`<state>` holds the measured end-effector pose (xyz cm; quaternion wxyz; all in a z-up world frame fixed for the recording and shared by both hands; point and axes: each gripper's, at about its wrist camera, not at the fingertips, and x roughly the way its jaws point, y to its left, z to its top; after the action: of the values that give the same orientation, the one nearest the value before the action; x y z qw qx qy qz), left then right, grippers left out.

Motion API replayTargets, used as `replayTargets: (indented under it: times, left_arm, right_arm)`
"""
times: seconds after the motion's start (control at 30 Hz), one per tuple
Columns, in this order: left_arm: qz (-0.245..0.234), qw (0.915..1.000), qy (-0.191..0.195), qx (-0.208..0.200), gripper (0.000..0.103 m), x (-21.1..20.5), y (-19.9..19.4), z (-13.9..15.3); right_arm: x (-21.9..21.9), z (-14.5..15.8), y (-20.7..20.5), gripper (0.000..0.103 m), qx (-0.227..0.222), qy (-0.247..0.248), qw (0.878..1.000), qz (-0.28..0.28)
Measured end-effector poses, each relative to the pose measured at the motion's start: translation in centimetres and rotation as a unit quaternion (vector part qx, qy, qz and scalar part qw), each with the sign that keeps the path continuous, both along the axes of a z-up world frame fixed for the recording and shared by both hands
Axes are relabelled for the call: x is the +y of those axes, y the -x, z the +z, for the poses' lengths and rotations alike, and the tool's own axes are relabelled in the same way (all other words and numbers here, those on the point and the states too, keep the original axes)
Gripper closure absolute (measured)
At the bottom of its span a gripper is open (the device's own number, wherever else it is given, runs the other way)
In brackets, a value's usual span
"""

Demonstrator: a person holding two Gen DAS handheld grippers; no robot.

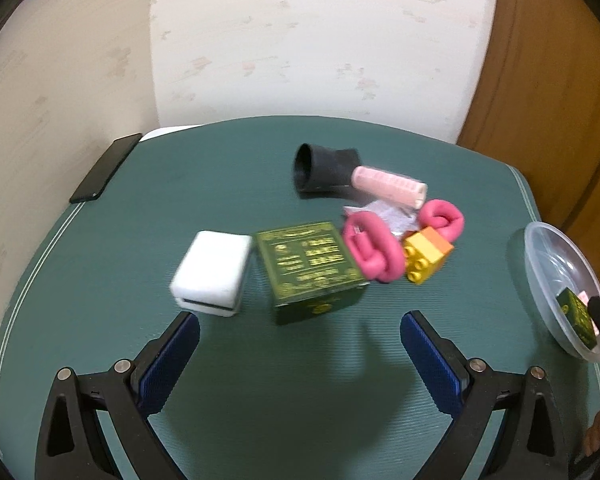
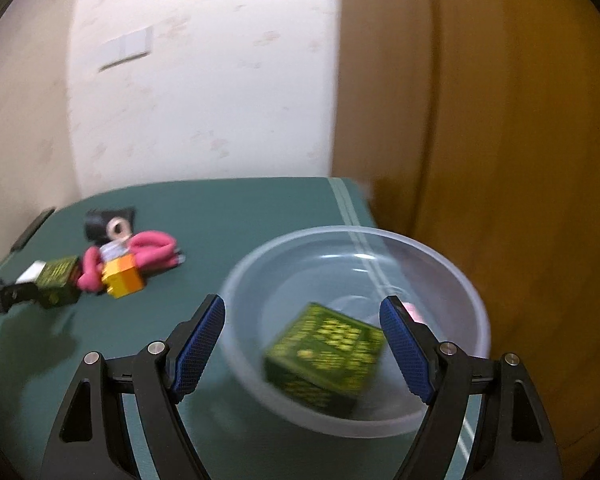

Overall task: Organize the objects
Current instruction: 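Move both grippers back toward the remaining items on the table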

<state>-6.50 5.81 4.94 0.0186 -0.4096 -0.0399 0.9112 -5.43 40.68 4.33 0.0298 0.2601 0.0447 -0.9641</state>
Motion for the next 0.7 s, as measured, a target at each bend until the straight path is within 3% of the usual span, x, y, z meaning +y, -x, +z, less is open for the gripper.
replayTargets:
  times: [0.3, 0.7]
  left_arm:
    - [0.028, 0.9996, -0.001, -0.007, 0.001, -2.6, 0.3, -0.5]
    - [0.048, 0.9987, -0.008, -0.016, 0.001, -4.4, 0.8, -1.0]
  right_arm:
    - [-4.3, -1.1, 1.9, 0.022, -0.057, 0.017, 0.995, 0.079]
    - [-10.0, -2.6, 4.8, 0.022, -0.105, 0.008, 0.984, 0.141]
